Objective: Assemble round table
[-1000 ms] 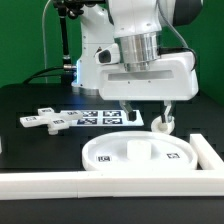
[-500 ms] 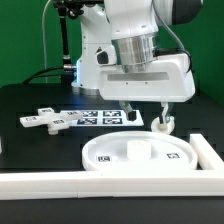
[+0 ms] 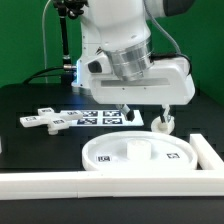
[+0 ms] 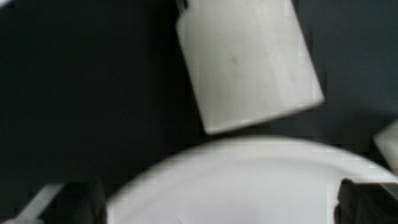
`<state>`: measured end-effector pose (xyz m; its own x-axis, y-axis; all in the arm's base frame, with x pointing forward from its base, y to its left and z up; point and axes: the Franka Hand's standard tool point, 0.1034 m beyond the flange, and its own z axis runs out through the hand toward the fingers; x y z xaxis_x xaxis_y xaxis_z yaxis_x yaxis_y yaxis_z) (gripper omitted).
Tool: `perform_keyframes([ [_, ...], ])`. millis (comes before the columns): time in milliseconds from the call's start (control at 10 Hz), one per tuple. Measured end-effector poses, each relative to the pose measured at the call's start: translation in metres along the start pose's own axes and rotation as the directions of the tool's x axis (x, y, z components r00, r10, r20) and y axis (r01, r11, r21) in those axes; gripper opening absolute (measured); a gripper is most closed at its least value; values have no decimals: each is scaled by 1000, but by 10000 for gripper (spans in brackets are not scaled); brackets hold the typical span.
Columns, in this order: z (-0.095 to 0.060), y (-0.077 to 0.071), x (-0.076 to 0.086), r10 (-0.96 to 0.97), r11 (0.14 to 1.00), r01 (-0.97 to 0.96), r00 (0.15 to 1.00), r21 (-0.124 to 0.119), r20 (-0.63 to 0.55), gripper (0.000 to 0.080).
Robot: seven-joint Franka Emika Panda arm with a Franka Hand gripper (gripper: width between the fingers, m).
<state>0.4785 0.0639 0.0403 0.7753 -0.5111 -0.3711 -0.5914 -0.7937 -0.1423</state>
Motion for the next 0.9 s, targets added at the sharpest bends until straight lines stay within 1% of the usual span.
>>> perform_keyframes([
  [100, 1, 0, 1, 6, 1000, -6, 999, -2, 40, 648],
  [200, 6, -1, -6, 9, 1000, -7, 993, -14, 115, 648],
  [300, 8, -6, -11, 5, 1000, -1, 983, -22, 184, 648],
  [400, 6, -12, -13, 1, 1000, 5, 970, -25, 242, 648],
  [500, 4, -15, -16, 1, 999, 10, 946, -32, 324, 648],
  [600, 5, -17, -15, 0, 999, 14, 925, -34, 380, 648],
  [700, 7, -15, -16, 4, 999, 13, 905, -38, 425, 648],
  [800, 8, -11, -19, 12, 999, 13, 869, -47, 496, 648],
  [900, 13, -11, -20, 15, 998, 17, 838, -53, 545, 648],
])
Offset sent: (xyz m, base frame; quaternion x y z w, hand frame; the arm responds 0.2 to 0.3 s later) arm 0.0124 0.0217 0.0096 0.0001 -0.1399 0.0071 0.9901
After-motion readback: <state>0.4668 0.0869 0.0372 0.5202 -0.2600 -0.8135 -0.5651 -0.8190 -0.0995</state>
